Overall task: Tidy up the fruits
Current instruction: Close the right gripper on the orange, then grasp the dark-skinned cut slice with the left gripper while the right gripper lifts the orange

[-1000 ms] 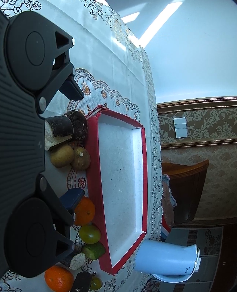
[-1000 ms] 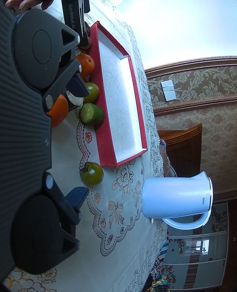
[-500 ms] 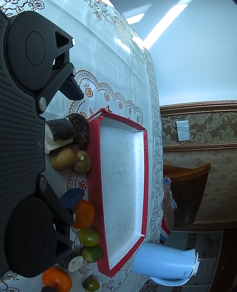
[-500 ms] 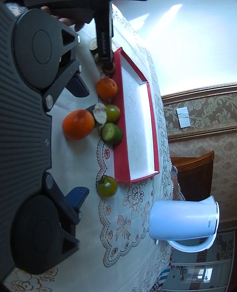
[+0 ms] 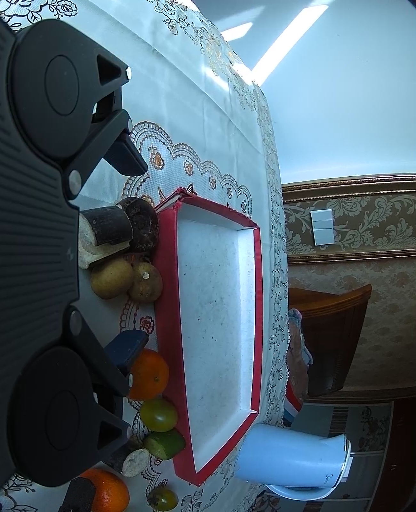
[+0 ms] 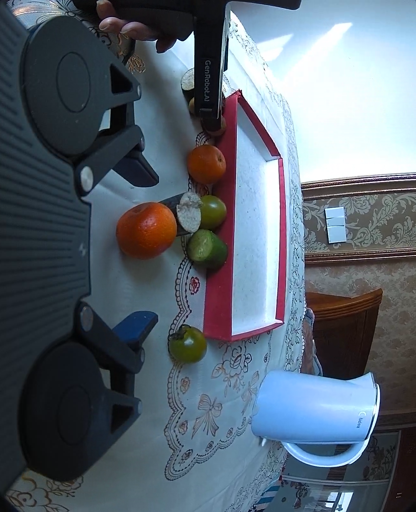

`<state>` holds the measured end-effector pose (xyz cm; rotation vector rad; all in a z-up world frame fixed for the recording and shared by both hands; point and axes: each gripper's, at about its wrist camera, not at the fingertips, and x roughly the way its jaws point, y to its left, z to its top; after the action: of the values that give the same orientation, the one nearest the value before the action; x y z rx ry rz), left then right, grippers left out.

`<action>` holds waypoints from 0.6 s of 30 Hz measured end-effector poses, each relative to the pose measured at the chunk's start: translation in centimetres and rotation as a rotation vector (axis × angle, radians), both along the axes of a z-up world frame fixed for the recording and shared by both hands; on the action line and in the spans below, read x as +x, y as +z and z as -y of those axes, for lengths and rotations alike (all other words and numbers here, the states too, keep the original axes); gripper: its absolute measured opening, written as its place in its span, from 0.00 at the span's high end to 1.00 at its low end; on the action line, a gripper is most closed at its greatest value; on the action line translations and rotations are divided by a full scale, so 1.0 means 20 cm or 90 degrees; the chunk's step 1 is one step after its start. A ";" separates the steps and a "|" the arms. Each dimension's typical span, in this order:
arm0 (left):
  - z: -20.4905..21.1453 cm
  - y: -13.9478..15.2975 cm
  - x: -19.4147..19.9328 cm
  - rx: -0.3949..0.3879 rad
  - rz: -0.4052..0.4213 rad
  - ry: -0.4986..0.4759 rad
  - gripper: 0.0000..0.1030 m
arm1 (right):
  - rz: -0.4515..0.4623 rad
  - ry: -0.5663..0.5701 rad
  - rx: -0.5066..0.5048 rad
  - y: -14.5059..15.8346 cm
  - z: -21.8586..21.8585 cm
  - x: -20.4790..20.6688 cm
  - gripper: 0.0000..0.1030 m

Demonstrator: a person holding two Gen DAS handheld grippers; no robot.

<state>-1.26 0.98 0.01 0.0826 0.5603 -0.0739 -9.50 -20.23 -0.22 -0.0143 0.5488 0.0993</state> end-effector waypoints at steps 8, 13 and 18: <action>-0.03 0.01 0.01 -0.022 0.000 0.011 0.00 | -0.024 0.021 -0.033 -0.03 -0.05 0.06 0.57; -0.13 0.05 -0.07 -0.056 0.003 0.002 0.00 | -0.014 0.027 -0.025 -0.04 -0.05 0.05 0.65; -0.24 0.05 -0.23 -0.020 0.040 0.009 0.00 | -0.011 0.028 -0.023 -0.05 -0.05 0.06 0.64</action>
<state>-5.89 5.79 0.99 0.0507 0.4963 -0.0663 -8.38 -19.28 -1.28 -0.0605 0.5674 0.1325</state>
